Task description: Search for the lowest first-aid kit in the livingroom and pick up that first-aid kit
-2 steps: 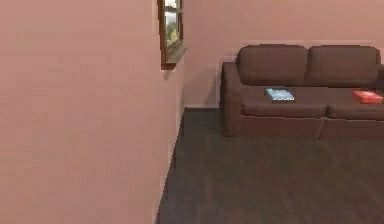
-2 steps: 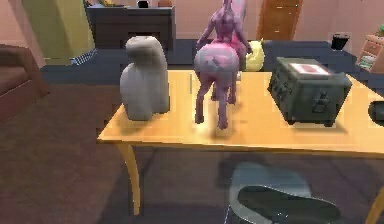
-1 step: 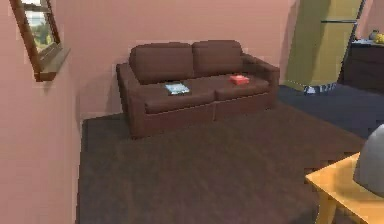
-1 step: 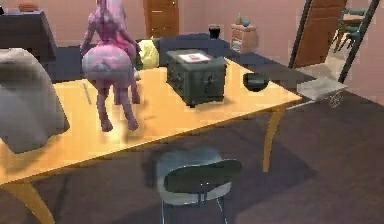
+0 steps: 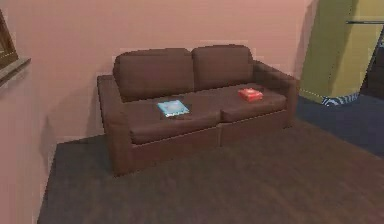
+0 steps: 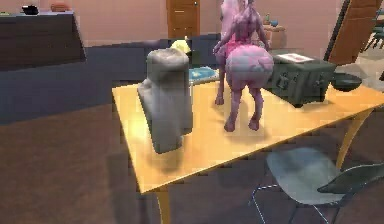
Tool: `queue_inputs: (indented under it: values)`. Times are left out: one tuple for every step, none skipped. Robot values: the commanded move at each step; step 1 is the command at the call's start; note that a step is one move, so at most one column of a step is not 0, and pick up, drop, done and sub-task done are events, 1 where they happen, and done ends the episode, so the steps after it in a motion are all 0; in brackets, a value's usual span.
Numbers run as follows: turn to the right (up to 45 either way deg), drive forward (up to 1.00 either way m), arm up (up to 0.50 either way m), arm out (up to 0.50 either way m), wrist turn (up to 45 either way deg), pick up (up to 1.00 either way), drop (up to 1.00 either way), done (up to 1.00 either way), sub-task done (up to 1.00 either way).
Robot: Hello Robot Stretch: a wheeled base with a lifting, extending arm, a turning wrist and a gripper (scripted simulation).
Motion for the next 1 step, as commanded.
queue_inputs:
  values:
    - [18.0, 0.0, 0.0, 0.0, 0.0, 0.0, 0.0, 0.0, 0.0]
